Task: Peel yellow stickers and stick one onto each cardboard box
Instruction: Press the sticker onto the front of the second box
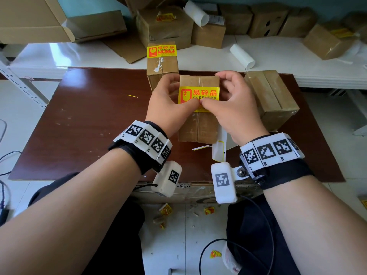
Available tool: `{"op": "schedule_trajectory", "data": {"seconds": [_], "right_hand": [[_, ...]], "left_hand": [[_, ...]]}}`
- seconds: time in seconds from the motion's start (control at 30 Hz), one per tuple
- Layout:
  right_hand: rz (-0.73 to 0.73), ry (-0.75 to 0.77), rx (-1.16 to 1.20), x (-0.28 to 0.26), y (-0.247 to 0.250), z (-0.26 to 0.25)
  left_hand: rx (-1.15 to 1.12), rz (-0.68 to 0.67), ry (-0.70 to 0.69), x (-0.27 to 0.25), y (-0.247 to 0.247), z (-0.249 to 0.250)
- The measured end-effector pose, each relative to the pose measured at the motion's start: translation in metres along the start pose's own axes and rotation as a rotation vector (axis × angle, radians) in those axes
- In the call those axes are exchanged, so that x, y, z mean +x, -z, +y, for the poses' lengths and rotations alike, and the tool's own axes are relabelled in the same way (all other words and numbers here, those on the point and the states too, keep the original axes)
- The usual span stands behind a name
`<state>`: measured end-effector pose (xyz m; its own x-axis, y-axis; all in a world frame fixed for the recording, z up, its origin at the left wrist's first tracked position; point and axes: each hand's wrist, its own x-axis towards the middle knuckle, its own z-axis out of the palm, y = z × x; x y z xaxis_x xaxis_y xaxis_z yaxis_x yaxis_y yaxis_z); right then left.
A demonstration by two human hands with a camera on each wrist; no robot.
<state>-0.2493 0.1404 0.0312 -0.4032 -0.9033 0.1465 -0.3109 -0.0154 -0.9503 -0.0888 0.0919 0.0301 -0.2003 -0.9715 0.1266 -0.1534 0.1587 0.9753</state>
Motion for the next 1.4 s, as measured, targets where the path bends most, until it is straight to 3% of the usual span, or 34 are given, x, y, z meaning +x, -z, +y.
{"op": "schedule_trajectory", "data": {"seconds": [1.4], "right_hand": [[0.011, 0.004, 0.028, 0.011, -0.002, 0.014]], "left_hand": [[-0.101, -0.033, -0.013, 0.001, 0.0, -0.002]]}}
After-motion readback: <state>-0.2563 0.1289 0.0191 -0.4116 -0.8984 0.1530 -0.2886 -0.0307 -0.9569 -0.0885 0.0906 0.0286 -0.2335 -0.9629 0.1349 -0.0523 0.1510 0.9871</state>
